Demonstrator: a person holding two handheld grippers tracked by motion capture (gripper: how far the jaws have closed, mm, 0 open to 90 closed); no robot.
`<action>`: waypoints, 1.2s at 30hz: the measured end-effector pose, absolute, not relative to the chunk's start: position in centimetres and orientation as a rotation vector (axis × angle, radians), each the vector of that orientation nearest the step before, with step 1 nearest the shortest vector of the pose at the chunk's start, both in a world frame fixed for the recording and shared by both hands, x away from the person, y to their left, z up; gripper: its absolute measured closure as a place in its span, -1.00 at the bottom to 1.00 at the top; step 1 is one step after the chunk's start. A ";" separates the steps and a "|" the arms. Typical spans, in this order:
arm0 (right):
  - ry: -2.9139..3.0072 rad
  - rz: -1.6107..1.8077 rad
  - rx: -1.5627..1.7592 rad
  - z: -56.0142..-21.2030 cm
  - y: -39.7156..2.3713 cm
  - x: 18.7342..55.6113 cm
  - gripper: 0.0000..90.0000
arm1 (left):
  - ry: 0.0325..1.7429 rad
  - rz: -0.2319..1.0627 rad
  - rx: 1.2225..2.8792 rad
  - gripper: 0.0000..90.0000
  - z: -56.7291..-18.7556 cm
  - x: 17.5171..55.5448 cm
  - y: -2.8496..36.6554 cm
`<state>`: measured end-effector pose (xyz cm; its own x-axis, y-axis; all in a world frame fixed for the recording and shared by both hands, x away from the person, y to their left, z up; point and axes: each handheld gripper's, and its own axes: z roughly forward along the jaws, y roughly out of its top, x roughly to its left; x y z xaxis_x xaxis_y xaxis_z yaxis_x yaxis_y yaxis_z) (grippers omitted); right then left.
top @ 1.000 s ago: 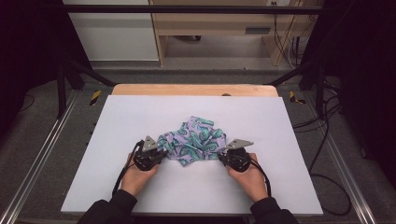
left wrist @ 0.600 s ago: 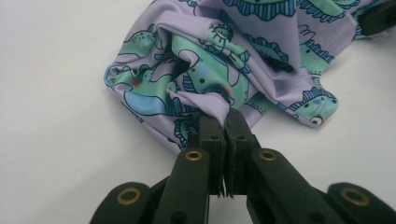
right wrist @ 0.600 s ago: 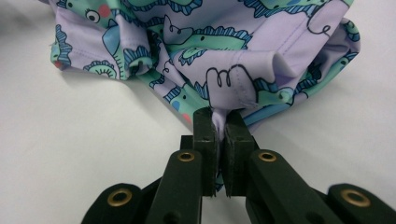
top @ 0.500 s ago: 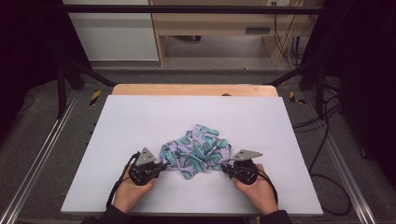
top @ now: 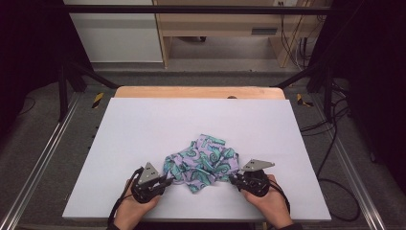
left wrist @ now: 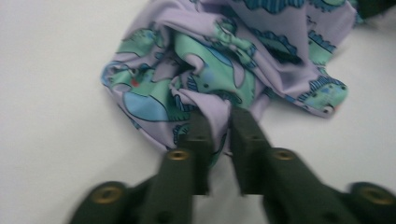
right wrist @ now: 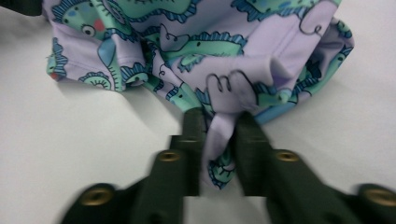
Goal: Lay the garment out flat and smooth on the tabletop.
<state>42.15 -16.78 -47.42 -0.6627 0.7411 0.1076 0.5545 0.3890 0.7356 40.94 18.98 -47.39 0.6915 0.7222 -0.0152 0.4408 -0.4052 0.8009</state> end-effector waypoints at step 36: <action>2.422 1.133 0.923 -42.8 -9.6 44.4 1.00 | 0.835 0.412 2.052 -0.02 -44.5 39.7 13.9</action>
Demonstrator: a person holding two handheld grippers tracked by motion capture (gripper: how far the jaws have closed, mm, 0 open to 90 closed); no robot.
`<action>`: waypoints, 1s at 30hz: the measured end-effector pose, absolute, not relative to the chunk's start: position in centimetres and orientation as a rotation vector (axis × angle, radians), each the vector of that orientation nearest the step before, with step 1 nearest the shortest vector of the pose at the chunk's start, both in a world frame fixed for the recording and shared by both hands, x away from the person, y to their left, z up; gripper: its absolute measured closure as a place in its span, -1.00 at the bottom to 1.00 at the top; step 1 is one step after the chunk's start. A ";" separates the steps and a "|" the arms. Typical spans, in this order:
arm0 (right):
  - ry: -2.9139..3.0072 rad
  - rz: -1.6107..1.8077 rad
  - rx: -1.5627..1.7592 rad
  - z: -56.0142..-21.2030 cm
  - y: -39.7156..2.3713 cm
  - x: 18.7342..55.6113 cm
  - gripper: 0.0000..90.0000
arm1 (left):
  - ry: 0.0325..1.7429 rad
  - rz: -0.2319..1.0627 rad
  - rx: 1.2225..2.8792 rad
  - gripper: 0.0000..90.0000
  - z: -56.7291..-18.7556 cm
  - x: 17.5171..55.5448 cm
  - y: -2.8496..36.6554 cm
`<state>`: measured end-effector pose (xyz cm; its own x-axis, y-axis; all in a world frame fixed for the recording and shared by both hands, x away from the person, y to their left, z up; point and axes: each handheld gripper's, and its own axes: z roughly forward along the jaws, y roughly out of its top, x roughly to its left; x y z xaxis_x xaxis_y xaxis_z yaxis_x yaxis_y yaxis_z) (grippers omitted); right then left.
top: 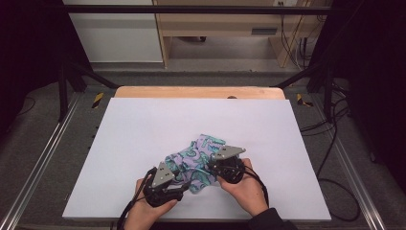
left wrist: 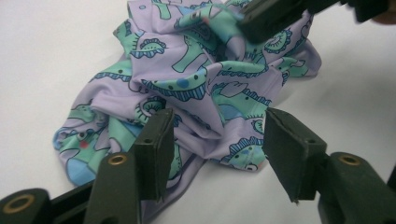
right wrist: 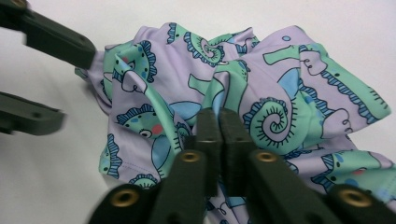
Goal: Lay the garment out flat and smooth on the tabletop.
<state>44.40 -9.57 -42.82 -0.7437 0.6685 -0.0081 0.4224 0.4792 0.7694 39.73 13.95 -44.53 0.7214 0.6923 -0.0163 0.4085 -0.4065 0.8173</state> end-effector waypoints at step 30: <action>2.330 1.114 1.058 -42.5 -15.9 43.7 1.00 | 0.838 0.401 2.127 0.98 -44.2 45.0 19.6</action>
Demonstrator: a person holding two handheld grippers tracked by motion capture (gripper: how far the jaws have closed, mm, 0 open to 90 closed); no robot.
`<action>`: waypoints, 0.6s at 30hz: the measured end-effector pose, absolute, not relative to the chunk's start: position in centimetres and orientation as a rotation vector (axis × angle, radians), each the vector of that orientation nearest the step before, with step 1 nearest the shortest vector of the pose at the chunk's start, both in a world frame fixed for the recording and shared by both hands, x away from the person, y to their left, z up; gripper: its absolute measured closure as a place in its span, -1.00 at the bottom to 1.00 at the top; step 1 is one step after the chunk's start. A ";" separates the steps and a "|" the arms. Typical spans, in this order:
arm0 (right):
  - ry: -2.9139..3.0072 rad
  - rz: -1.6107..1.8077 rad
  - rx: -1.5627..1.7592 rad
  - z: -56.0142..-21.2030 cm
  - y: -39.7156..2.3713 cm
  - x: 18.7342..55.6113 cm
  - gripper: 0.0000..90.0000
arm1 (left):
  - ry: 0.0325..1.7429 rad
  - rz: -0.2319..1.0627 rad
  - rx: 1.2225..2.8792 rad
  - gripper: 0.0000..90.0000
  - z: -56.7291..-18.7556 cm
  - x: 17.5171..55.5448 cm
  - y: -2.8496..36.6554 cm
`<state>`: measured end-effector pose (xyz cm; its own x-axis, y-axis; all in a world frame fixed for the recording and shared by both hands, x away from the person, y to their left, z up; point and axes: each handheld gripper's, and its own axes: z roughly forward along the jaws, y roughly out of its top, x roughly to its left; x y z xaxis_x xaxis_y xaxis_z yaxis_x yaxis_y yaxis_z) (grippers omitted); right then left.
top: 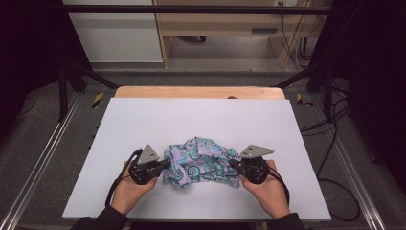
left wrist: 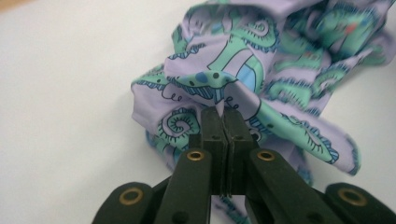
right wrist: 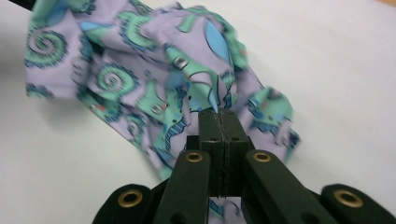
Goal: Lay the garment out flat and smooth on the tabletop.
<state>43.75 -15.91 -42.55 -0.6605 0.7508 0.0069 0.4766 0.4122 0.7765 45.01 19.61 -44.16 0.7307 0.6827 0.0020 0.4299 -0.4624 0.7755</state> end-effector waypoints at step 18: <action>2.302 1.108 1.157 -44.4 -20.5 42.8 1.00 | 0.818 0.368 2.128 0.98 -46.5 44.8 21.1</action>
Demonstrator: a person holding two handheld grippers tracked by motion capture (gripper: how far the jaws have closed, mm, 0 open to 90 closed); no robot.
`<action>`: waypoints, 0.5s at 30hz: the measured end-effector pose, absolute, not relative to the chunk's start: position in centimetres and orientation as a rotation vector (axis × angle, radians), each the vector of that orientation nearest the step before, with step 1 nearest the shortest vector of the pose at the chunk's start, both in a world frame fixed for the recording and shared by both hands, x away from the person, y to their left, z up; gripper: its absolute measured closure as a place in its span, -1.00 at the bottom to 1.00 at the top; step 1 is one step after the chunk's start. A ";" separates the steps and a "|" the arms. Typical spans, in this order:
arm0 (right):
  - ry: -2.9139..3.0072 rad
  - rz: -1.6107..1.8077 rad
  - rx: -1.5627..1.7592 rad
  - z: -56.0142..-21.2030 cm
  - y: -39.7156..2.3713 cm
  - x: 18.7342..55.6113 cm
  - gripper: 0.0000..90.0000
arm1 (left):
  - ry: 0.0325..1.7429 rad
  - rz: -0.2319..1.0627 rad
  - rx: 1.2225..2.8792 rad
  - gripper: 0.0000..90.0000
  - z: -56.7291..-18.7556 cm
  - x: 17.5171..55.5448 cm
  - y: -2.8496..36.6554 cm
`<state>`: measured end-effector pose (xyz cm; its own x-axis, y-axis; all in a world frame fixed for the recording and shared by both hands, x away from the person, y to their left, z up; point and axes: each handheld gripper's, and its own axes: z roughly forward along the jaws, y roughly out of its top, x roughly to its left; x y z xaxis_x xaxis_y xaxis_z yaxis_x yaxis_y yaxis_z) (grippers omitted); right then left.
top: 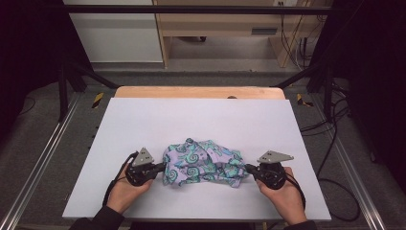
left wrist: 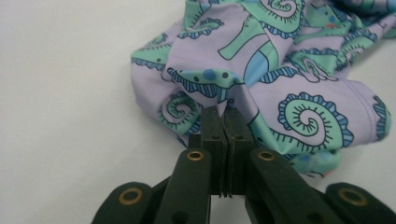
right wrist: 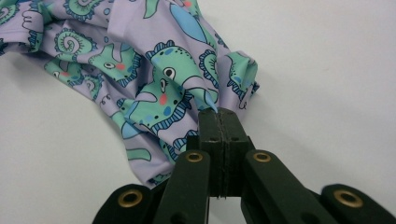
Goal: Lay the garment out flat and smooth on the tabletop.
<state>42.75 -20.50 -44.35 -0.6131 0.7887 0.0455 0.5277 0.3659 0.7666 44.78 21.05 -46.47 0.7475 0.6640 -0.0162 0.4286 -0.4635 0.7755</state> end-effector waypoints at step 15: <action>2.307 1.134 1.153 -45.0 -20.6 42.2 1.00 | 0.850 0.427 2.037 0.02 -43.8 42.9 20.5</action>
